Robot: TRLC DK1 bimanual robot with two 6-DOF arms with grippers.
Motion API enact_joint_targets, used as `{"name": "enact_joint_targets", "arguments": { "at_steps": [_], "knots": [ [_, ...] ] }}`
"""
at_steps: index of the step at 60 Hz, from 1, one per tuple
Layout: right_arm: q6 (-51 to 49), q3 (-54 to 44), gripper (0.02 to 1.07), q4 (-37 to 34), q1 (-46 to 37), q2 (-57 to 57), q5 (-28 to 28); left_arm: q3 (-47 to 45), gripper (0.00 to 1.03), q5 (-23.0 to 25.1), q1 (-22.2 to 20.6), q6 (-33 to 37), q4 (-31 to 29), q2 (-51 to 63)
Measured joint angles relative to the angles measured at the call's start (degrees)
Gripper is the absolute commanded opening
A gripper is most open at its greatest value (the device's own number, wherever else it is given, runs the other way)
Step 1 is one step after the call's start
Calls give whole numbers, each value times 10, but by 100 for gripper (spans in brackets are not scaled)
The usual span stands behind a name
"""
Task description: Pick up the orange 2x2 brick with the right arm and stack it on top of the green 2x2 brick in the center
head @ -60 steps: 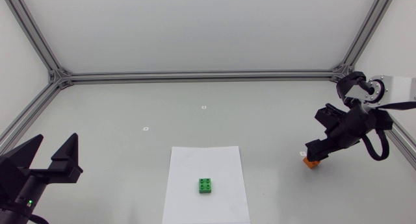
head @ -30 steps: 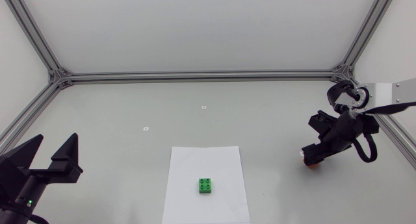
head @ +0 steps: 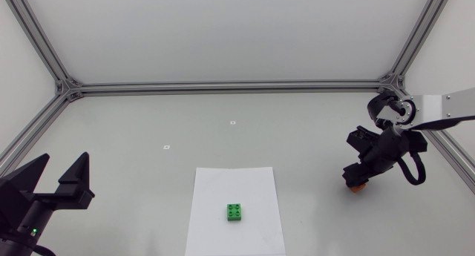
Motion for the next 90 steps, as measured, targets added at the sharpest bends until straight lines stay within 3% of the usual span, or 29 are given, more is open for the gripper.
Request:
{"name": "enact_joint_targets", "arguments": {
  "at_steps": [27, 32, 43, 56, 70, 81, 90],
  "knots": [
    [-1, -8, 59, 0, 0, 0, 0, 0, 99, 0, 0, 0, 0, 0],
    [-2, -9, 48, 0, 0, 0, 0, 0, 99, 0, 0, 0, 0, 0],
    [-2, -9, 46, 0, 0, 0, -2, 0, 99, 0, 0, 0, 0, 0],
    [-2, -9, 30, -7, 0, 0, -4, 0, 99, 0, 0, 0, 0, 0],
    [-14, -11, 29, -42, 2, -44, -9, 0, 99, 0, 0, 0, 0, 0],
    [-19, -16, 26, -73, 35, -122, -9, 0, 99, 0, 0, 0, 0, 0],
    [-31, -51, 27, -76, 118, -182, 0, 0, 99, 0, 0, 0, 0, 0]
  ]
}}
